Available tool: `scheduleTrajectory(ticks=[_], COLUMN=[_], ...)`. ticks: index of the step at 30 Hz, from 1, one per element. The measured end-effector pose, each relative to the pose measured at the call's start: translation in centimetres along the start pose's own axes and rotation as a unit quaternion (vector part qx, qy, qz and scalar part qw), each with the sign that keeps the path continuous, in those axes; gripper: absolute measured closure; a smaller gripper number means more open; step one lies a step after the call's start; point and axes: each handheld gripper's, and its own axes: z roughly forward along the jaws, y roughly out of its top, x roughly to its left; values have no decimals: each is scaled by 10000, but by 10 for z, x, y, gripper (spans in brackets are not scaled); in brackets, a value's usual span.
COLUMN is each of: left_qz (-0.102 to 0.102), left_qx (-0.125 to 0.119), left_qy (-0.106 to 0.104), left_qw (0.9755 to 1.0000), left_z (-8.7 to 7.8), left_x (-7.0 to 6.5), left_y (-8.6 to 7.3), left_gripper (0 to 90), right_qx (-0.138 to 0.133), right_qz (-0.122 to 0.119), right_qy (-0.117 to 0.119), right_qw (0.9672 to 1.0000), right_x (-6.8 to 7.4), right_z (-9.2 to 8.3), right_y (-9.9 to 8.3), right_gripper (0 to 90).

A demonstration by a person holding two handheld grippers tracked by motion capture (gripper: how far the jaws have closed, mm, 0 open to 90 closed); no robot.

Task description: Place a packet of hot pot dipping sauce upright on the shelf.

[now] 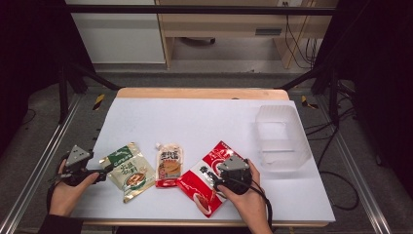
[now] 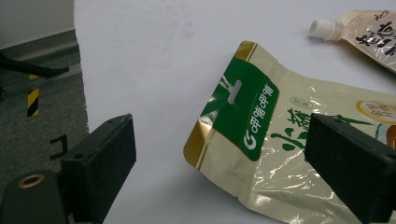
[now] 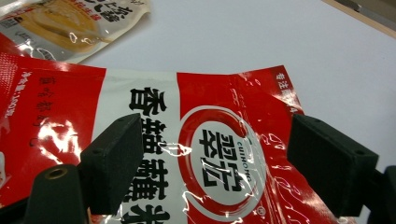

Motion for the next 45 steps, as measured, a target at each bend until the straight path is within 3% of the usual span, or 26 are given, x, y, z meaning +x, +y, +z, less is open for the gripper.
scheduleTrajectory(ticks=[13, 24, 34, 45], left_qz=[-58, 12, 20, 53], left_qx=[232, 473, 479, 419], left_qy=[-7, -317, -467, -414], left_qw=[9997, 9984, 9978, 9983], left_z=[2, 8, 8, 7], left_x=[3, -1, -3, -2], left_y=[-3, -5, -5, -4], left_gripper=[102, 163, 251, 352], right_qx=[33, 126, 188, 219], right_qz=[8, -42, -170, -202], right_qy=[-51, -31, -33, -39], right_qw=[10000, 9999, 9997, 9995], right_x=[-3, -2, 2, 2], right_z=[-3, -1, 0, 1], right_y=[-2, -3, -2, -2], right_gripper=[177, 175, 175, 174])
